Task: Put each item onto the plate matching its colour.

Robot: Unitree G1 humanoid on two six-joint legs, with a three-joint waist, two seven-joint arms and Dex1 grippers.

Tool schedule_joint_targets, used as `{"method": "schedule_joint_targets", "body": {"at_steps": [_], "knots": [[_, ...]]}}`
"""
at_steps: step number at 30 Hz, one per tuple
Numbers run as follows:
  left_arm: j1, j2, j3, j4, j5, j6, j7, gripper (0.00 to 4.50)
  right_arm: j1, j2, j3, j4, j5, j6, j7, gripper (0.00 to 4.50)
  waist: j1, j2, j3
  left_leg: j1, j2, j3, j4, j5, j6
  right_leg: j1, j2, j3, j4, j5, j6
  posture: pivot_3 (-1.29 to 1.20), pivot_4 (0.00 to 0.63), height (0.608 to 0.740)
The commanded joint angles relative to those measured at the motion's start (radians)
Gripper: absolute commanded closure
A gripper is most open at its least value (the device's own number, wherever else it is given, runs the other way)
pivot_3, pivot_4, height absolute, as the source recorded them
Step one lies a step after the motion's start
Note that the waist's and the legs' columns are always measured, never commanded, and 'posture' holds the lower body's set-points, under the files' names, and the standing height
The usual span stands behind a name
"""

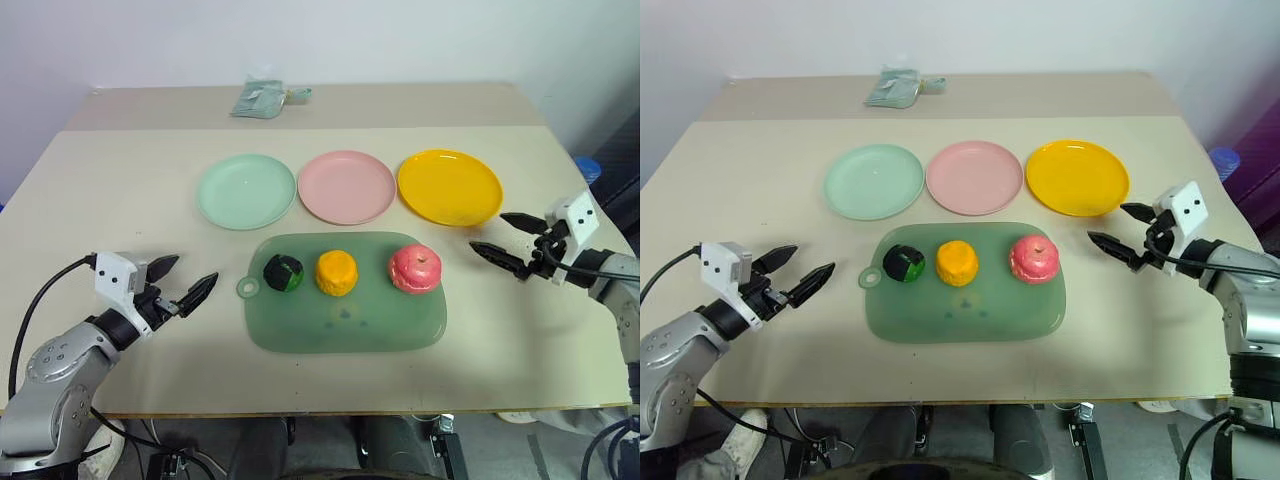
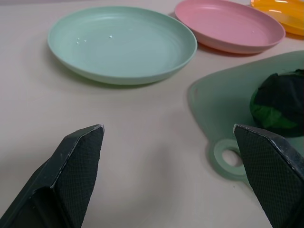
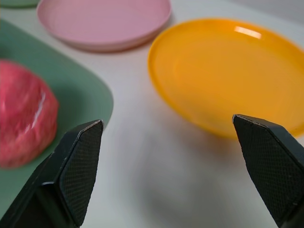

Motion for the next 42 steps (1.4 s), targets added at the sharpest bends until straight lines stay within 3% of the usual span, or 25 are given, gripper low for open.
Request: {"method": "schedule_joint_targets", "body": {"at_steps": [1,11,20,24,29,34,38,42], "knots": [[-0.005,0.010,0.029,-0.016,-0.003,-0.030,-0.005,0.00,-0.018,0.000,-0.025,0.002,0.004,-0.030,-0.002,0.06,-0.001,0.000,0.000,0.000,0.000,0.000,0.000,0.000,0.000,0.000,0.000,0.000,0.000,0.000,0.000,0.00,0.150,0.740],[-0.039,0.022,0.027,-0.047,-0.026,0.004,0.021,0.00,-0.044,0.014,-0.032,0.004,0.013,-0.014,-0.031,0.06,0.001,0.000,0.000,0.000,0.000,0.000,0.000,0.000,0.000,0.000,0.000,0.000,0.000,0.000,0.000,0.00,0.150,0.740],[-0.213,0.062,-0.049,0.009,-0.068,0.065,-0.042,0.00,0.079,-0.005,-0.133,-0.222,0.115,0.112,-0.045,0.06,0.001,0.000,0.000,0.000,0.000,-0.001,0.000,0.000,0.000,0.000,0.001,0.000,0.000,0.000,0.000,0.00,0.150,0.740],[-0.349,0.089,-0.168,0.062,-0.076,0.089,-0.162,0.00,0.245,-0.043,-0.203,-0.453,0.233,0.269,-0.009,0.06,0.007,0.000,0.000,0.000,0.000,-0.001,0.000,0.000,0.000,0.001,0.001,-0.001,0.000,0.000,0.000,0.00,0.150,0.740],[-0.464,0.129,-0.378,0.138,0.040,0.042,-0.320,0.00,0.415,-0.039,-0.215,-0.672,0.282,0.330,0.000,0.06,-0.002,0.000,0.000,0.000,-0.001,-0.001,0.000,0.000,0.000,0.001,0.002,-0.001,0.001,0.000,0.000,0.00,0.150,0.740],[-0.575,0.132,-0.540,0.276,0.201,-0.041,-0.392,0.00,0.486,-0.004,-0.241,-0.731,0.292,0.317,-0.020,0.06,0.000,0.000,0.000,0.001,-0.002,-0.001,0.000,0.000,0.000,0.001,0.003,-0.001,0.000,0.000,0.000,0.00,0.150,0.740],[-0.616,0.119,-0.593,0.363,0.282,-0.098,-0.407,0.00,0.488,0.019,-0.243,-0.732,0.290,0.299,-0.040,0.06,-0.001,0.000,0.000,0.000,-0.002,-0.001,0.000,0.000,0.000,0.001,0.003,-0.001,0.000,0.000,0.000,0.00,0.150,0.740],[-0.621,0.080,-0.548,0.374,0.244,-0.079,-0.402,1.34,0.458,0.032,-0.222,-0.742,0.296,0.303,-0.077,0.00,0.001,0.000,0.000,0.000,-0.001,-0.001,0.001,0.000,0.000,0.001,0.002,-0.001,0.001,0.000,0.000,0.00,0.150,0.740]]}}
